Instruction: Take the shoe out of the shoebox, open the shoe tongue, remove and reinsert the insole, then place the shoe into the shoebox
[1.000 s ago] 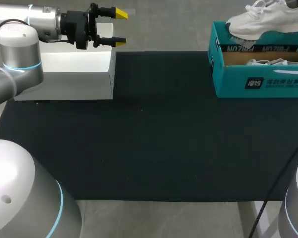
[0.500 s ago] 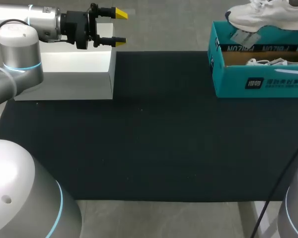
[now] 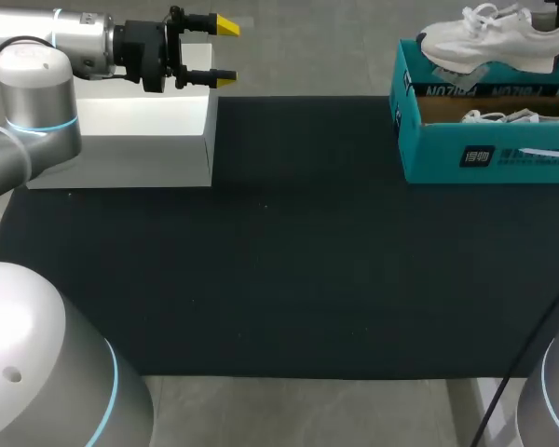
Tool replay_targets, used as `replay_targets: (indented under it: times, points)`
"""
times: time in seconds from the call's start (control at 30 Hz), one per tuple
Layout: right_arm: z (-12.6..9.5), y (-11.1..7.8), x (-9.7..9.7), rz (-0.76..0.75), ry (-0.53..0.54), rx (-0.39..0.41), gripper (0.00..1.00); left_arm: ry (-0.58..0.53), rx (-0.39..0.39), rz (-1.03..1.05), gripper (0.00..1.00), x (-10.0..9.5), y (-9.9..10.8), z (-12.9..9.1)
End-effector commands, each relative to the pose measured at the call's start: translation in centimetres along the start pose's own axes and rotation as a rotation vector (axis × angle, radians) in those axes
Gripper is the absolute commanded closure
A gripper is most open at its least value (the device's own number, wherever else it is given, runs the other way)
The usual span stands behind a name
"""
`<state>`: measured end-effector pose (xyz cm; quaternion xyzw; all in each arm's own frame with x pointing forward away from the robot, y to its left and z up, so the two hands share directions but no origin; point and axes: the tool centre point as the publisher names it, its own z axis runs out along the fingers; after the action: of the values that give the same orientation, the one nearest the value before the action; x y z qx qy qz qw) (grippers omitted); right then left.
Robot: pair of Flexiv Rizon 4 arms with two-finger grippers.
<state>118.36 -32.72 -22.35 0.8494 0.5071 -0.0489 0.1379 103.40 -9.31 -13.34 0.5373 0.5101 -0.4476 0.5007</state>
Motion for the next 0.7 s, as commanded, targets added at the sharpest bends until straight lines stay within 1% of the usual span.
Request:
replay_targets:
  times: [0.03,0.13,0.23,0.47,0.7]
  points:
    - [1.0,-1.9,-0.7,0.001,0.012,-0.054,1.0,0.002,-0.002,0.001,0.0,0.0,-0.1,0.0]
    - [2.0,-2.2,-0.9,-0.001,-0.005,-0.035,1.0,0.002,-0.002,0.001,0.0,0.0,-0.1,0.0]
    - [3.0,-2.1,-0.8,0.0,-0.013,-0.025,1.0,0.002,-0.002,0.001,0.0,0.0,-0.1,0.0]
    - [5.0,-0.9,-0.6,0.012,-0.026,-0.021,1.0,0.002,-0.002,0.001,0.0,0.0,-0.1,0.0]
    - [7.4,-0.1,-0.8,0.022,-0.08,-0.012,1.0,0.002,-0.002,0.001,0.0,0.0,-0.1,0.0]
